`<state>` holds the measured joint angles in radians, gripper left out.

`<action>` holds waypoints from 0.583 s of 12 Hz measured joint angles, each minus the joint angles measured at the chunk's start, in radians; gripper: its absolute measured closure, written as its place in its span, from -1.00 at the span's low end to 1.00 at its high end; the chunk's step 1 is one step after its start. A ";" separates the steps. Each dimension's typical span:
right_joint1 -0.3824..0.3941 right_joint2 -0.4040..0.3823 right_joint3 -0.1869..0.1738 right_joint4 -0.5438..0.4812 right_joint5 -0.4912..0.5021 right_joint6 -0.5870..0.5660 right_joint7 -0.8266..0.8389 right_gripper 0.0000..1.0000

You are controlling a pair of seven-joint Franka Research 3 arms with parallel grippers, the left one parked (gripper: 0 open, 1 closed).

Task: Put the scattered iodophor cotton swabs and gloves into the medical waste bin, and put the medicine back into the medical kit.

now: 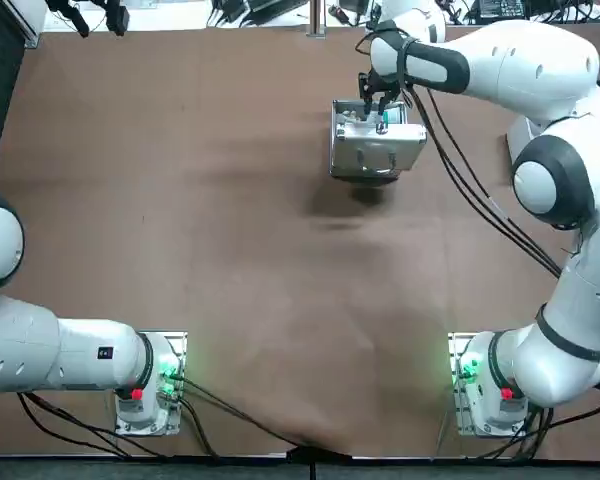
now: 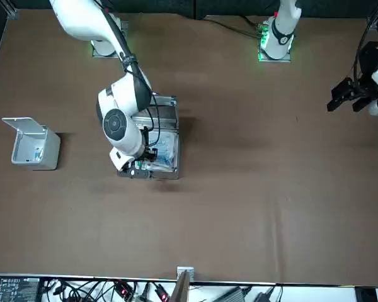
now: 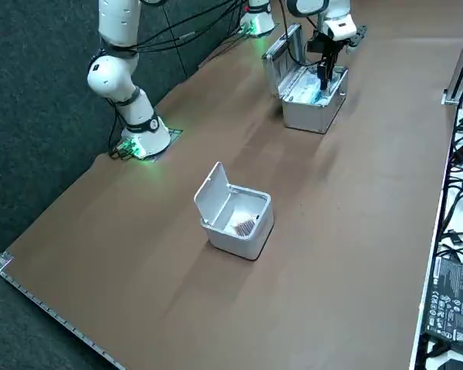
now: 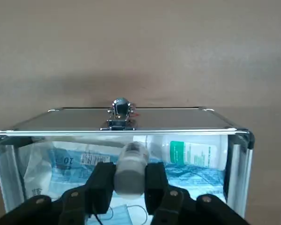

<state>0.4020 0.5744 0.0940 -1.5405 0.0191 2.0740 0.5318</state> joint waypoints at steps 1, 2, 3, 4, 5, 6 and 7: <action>0.001 0.006 0.000 0.003 0.000 0.001 0.002 0.24; 0.002 0.012 0.000 0.008 0.000 0.003 0.005 0.24; 0.003 0.017 0.000 0.011 0.000 0.011 0.006 0.24; 0.004 0.021 0.000 0.013 0.000 0.021 0.007 0.24; 0.005 0.025 0.000 0.013 0.000 0.027 0.007 0.24; 0.006 0.028 0.000 0.013 0.000 0.034 0.008 0.24; 0.006 0.031 0.000 0.013 0.000 0.040 0.008 0.24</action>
<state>0.4078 0.6056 0.0941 -1.5270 0.0191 2.1143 0.5395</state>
